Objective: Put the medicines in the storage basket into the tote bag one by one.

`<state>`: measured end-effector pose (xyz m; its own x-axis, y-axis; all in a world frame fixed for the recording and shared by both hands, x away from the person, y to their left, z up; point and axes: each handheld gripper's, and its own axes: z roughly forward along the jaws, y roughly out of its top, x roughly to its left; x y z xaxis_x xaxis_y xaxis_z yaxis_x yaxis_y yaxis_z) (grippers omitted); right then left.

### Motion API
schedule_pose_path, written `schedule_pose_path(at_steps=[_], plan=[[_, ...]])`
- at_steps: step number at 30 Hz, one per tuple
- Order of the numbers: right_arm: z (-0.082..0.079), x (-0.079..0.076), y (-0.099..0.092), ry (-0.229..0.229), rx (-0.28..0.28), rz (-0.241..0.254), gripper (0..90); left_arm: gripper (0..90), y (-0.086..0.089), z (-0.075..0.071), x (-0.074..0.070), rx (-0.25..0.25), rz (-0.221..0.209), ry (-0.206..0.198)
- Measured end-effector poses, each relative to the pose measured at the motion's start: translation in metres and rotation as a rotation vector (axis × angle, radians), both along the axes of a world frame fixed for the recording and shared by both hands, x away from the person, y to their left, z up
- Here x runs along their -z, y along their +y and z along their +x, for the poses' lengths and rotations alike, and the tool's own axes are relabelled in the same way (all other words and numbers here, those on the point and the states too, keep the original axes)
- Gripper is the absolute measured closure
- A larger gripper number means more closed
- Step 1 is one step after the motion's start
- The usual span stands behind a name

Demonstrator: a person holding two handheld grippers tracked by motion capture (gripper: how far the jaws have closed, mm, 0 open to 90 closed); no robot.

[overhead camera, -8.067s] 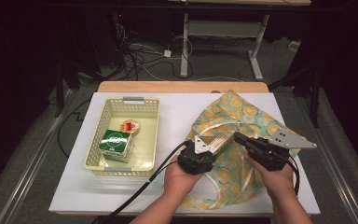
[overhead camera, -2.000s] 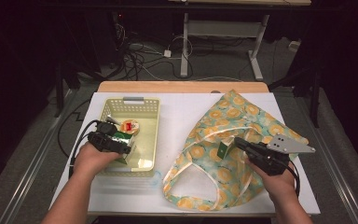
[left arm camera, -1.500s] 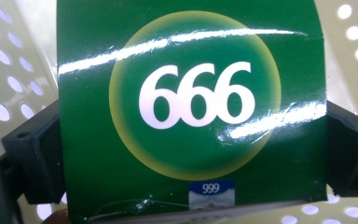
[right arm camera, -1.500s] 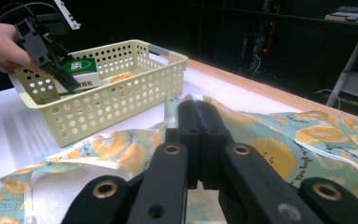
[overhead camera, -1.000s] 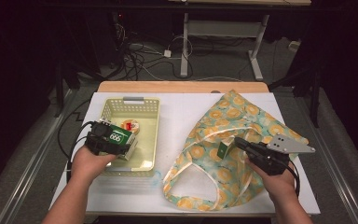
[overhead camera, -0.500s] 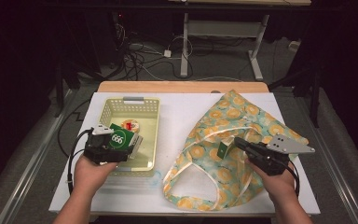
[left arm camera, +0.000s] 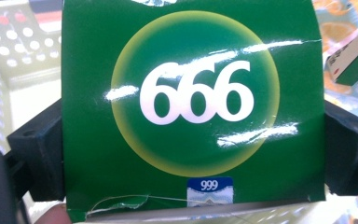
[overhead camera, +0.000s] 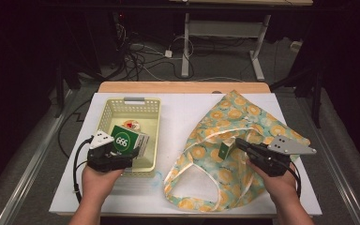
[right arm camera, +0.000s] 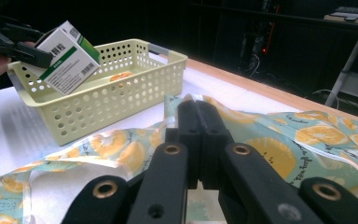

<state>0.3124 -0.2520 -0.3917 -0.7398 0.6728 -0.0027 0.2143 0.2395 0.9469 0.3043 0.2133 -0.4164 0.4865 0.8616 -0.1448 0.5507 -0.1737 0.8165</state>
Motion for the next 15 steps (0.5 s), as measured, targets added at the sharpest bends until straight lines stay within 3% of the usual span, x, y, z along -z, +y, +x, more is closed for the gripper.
schedule_pose_path(at_steps=[10, 15], plan=[[0.0, -0.001, 0.0, -0.007, -0.002, -0.003, 90.0, 5.2, -0.015, -0.015, -0.018, 0.057, -0.035, -0.07], [-0.001, -0.002, 0.0, -0.008, -0.002, 0.0, 90.0, 5.2, -0.025, -0.02, -0.022, 0.096, -0.051, -0.078]])
